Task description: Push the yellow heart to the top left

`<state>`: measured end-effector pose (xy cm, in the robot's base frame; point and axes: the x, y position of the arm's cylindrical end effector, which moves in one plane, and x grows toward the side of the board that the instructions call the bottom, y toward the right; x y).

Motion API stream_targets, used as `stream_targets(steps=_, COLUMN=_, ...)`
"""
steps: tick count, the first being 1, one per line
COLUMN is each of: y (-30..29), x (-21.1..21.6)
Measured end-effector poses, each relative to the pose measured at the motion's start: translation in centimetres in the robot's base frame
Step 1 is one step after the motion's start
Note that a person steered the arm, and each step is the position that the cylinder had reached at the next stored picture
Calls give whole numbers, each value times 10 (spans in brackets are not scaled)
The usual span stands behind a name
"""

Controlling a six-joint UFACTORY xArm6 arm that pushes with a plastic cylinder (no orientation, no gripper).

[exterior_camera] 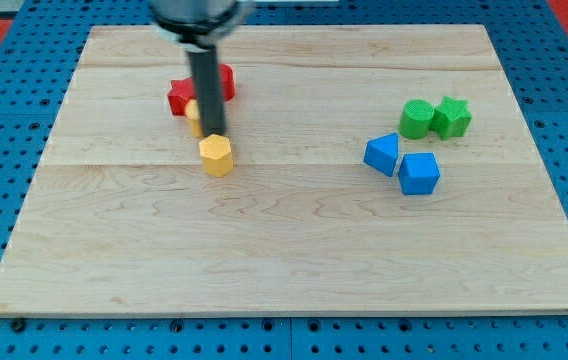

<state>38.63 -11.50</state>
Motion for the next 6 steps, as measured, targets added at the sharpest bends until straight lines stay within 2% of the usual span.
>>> stream_targets(steps=1, y=-40, x=-7)
stream_targets(steps=2, y=-21, x=2)
stream_targets(steps=3, y=26, x=3)
stream_targets(steps=4, y=-7, x=-22)
stream_targets(steps=5, y=-79, x=-32)
stream_targets(steps=6, y=-92, x=-37)
